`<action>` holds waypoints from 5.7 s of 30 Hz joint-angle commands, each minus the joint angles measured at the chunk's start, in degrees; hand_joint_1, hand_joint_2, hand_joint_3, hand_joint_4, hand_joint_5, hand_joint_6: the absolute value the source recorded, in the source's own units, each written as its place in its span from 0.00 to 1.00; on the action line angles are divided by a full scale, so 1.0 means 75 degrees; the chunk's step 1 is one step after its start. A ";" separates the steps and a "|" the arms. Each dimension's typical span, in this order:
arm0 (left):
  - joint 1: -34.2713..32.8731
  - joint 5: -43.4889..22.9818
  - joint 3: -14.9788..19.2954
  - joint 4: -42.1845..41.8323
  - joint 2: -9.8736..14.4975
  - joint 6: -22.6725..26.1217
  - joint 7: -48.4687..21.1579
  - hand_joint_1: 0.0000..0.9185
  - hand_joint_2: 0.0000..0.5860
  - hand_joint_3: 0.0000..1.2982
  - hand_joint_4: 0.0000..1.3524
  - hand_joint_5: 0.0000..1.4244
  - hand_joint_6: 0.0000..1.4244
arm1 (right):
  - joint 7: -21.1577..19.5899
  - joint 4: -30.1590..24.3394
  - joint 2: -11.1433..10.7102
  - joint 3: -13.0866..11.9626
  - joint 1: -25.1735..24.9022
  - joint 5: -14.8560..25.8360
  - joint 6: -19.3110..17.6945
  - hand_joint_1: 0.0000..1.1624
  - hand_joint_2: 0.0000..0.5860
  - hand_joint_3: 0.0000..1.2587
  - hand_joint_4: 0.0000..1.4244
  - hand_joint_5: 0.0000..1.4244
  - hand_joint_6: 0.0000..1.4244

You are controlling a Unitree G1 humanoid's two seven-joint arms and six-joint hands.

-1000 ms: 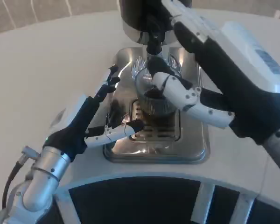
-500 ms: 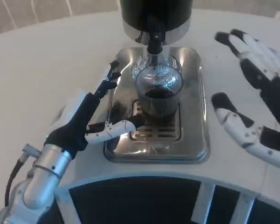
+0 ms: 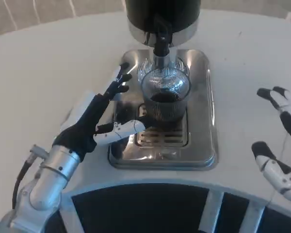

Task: Grasp the cup under the faucet to collect the drink, then remove the cup.

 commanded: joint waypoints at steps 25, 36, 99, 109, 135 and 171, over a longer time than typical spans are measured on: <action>-0.1078 0.0087 -0.0157 0.1545 -0.0592 -0.0167 -0.0069 0.42 0.09 0.00 0.01 0.11 0.14 | 0.1677 -0.0123 0.2591 0.0608 0.1245 -0.1538 -0.2556 0.24 0.90 0.04 0.00 0.00 0.00; -0.1261 0.0096 -0.0202 0.1691 -0.0767 -0.0225 -0.0153 0.42 0.09 0.00 0.02 0.12 0.14 | 0.1977 -0.0123 0.2708 0.0933 0.1113 -0.2235 -0.2820 0.24 0.90 0.03 0.00 0.00 0.00; -0.1960 0.0673 -0.0915 0.2349 -0.0959 -0.0317 0.0068 0.42 0.11 0.01 0.08 0.18 0.19 | 0.2131 -0.0123 0.2437 0.2216 0.0932 -0.3274 -0.1122 0.22 0.93 0.06 0.00 0.00 0.00; -0.2093 0.0937 -0.1185 0.2481 -0.1147 -0.0017 0.0467 0.41 0.12 0.04 0.12 0.19 0.20 | 0.1980 -0.0123 0.2484 0.2082 0.1088 -0.3215 -0.1205 0.27 0.92 0.07 0.00 0.00 0.00; -0.2036 0.0821 -0.1203 0.2466 -0.1305 0.0078 0.1106 0.42 0.13 0.22 0.21 0.25 0.20 | 0.1750 -0.0123 0.2467 0.1965 0.1390 -0.3081 -0.1060 0.33 0.91 0.08 0.00 0.00 0.00; -0.1976 0.1103 -0.1338 0.2378 -0.1367 0.0141 0.1385 0.40 0.15 0.31 0.18 0.31 0.19 | 0.1782 -0.0123 0.2322 0.1999 0.1205 -0.3210 -0.0489 0.33 0.90 0.08 0.00 0.00 0.00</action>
